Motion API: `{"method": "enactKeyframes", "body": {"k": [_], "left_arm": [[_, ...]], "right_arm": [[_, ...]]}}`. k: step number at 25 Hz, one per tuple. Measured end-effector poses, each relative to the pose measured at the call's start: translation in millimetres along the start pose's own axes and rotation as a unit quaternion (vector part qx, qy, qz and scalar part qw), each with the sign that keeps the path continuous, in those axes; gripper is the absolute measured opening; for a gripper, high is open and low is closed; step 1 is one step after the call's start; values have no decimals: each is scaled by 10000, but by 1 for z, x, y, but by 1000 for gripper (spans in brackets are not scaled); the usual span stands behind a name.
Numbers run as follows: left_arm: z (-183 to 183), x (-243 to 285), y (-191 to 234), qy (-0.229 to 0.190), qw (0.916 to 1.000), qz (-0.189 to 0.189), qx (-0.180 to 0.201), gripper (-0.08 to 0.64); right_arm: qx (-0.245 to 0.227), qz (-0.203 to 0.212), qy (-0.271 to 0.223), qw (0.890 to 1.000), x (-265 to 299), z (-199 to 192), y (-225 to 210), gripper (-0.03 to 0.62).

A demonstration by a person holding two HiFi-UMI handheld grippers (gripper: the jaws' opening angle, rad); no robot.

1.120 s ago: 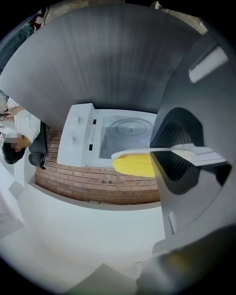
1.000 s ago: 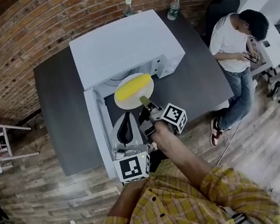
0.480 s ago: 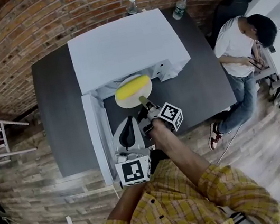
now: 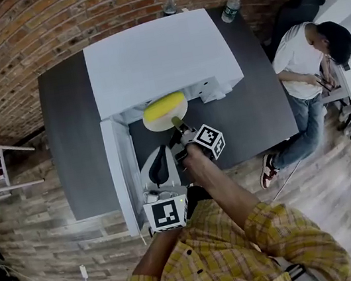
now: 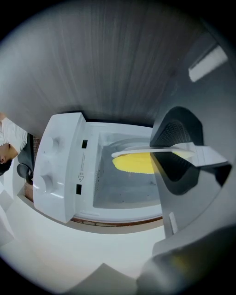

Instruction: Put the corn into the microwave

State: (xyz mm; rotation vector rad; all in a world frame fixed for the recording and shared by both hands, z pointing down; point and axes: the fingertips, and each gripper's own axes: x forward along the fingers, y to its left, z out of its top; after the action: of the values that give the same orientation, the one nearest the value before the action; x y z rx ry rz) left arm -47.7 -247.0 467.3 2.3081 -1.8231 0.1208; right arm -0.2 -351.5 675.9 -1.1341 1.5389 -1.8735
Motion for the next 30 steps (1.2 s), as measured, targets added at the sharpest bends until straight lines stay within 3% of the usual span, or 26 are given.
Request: {"method": "enactKeyframes", "body": {"k": [5,14,18,30], "left_arm": [[8,12,0,-185,9996,-8,-191,-3],[-3,17,5,14,9999,-51,-122,-3],[0,20,8,29,9996,-68,-277,-3],[-4,28,8,153,9988,-193,-428,-3]], "right_arm": [[36,-68,-11,10000,14,5,-3,29],[111,-268,-34,9996,35,10,-11,28],[360,-421,-94,9984,40,9,-17,32],[277,-543,-258,9978,56,19,-16,29]]}}
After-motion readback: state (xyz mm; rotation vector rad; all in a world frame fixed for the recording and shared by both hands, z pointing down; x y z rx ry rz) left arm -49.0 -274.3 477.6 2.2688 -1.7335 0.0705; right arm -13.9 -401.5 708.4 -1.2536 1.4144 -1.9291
